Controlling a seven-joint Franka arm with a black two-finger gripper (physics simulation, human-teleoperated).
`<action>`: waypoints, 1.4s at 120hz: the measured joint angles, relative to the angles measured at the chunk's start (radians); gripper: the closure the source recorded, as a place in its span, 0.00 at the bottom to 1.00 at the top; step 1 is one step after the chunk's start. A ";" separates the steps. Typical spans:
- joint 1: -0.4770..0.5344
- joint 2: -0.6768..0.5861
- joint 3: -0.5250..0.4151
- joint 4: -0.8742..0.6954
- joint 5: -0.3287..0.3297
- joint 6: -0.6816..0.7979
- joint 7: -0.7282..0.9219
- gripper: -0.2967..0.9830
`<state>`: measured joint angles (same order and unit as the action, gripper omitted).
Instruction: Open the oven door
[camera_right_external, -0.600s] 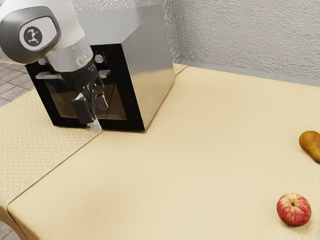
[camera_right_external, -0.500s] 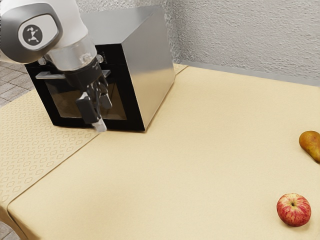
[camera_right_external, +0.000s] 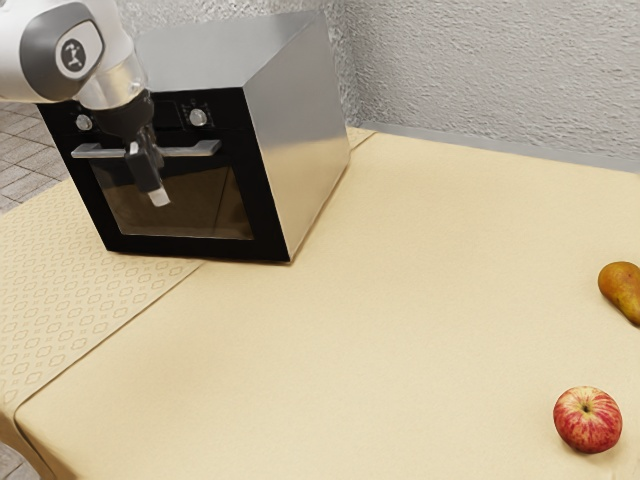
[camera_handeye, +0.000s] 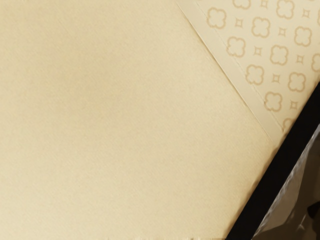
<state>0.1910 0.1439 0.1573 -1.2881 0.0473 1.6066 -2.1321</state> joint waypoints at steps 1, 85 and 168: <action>-0.001 -0.001 -0.001 0.000 0.000 0.001 0.005 0.23; 0.103 0.105 -0.007 0.087 -0.030 0.222 0.465 0.23; 0.168 0.167 -0.014 0.094 -0.080 0.307 0.677 0.23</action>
<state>0.3587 0.3105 0.1433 -1.1943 -0.0325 1.9135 -1.4551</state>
